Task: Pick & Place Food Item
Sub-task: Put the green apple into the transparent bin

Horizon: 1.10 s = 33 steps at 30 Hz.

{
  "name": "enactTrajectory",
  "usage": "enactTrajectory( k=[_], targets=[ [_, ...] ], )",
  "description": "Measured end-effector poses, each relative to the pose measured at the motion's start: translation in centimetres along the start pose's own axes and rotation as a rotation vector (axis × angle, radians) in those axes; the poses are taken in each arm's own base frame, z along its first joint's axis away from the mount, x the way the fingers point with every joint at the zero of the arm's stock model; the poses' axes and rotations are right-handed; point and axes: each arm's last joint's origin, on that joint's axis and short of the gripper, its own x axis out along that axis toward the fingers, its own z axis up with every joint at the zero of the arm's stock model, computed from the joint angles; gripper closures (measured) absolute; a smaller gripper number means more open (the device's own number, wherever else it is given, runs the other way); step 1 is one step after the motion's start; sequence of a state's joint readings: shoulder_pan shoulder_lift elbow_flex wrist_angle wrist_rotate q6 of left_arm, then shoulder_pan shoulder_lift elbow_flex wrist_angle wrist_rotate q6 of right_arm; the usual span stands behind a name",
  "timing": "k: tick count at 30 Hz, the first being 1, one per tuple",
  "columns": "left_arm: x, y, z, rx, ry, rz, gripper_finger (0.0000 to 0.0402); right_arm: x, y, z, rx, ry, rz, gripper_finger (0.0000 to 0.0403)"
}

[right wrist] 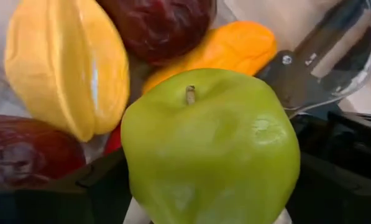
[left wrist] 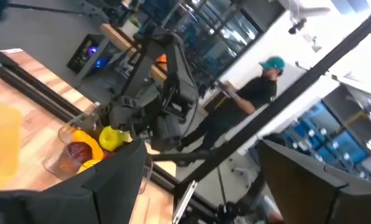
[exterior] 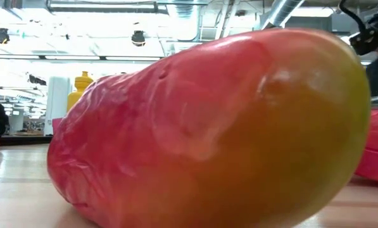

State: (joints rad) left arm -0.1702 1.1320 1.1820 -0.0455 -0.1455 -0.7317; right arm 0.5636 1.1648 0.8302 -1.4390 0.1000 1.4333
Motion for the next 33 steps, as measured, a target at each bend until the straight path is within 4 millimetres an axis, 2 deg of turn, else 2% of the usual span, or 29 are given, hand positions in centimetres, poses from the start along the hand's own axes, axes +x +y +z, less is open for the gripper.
enactTrajectory(
  k=[8, 15, 19, 23, 29, 33],
  targets=[
    [-0.4, -1.2, -1.8, 0.056, 0.11, -0.046, 0.0088, 0.0, 0.1, 0.0, -0.028, 0.024, 0.016, 0.0036],
    [-1.3, -3.3, -5.9, 0.096, 0.346, -0.097, 0.0092, 0.0, 0.6, 0.1, -0.074, 0.016, 0.066, 0.0014],
    [-1.3, -5.2, -9.5, 0.136, 0.442, -0.142, 0.0099, -0.1, 1.1, 0.1, -0.089, 0.015, 0.119, 0.001],
    [-0.8, -6.0, -14.3, 0.296, 0.601, -0.148, 0.0105, -0.1, 1.6, 0.1, -0.086, 0.019, 0.171, 0.001],
    [-0.3, -4.4, -22.1, 0.488, 0.906, -0.008, 0.0108, -0.3, 2.2, 0.1, -0.107, 0.005, 0.236, 0.001],
    [0.4, -3.1, -25.8, 0.617, 1.015, 0.036, 0.0108, -0.3, 2.2, 0.1, -0.135, 0.001, 0.235, 0.001]
  ],
)
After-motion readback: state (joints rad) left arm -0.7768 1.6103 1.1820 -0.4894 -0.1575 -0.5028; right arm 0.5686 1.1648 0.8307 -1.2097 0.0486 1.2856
